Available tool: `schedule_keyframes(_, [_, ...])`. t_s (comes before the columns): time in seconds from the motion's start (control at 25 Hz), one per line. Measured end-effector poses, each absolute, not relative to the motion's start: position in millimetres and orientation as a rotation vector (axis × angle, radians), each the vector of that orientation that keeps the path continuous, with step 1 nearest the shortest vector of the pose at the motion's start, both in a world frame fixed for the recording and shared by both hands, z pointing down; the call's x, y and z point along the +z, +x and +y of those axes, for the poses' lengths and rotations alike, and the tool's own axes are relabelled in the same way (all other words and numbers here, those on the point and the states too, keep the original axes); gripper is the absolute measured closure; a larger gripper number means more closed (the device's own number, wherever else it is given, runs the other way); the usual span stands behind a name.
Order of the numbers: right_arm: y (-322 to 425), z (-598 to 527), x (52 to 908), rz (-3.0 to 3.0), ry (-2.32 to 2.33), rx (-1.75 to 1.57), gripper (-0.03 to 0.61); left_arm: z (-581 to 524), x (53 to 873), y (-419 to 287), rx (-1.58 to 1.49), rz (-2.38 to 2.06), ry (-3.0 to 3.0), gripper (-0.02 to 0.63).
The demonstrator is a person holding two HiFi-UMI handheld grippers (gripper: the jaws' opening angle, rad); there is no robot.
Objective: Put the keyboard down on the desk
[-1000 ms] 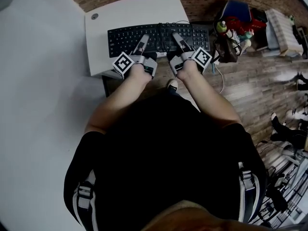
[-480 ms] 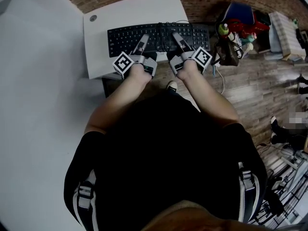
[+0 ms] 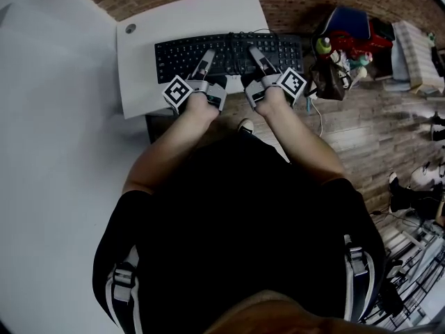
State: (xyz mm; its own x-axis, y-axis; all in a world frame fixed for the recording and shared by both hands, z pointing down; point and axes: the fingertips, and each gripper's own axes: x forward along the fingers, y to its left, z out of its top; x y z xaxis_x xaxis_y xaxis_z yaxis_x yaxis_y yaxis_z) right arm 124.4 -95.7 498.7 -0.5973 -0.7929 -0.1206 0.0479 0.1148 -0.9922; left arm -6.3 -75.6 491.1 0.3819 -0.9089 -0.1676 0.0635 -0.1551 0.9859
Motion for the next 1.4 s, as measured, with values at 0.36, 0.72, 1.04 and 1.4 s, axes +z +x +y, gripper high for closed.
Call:
schedule_keyframes(0.36, [152, -136, 505, 1.707, -0.716, -1.577, 0.454, -114, 493, 25, -1.054, -0.787, 1.443, 0.532])
schedule_keyframes(0.72, [175, -187, 510, 1.712, -0.714, -1.599, 0.454, -164, 492, 50, -1.070, -0.792, 1.440, 0.532])
schedule_keyframes(1.04, [196, -219, 508, 1.721, -0.697, -1.612, 0.454, -194, 497, 69, -1.056, -0.834, 1.429, 0.532])
schedule_keyframes(1.4, [217, -264, 514, 1.727, -0.677, -1.646, 0.454, -236, 492, 92, -1.082, -0.849, 1.434, 0.532])
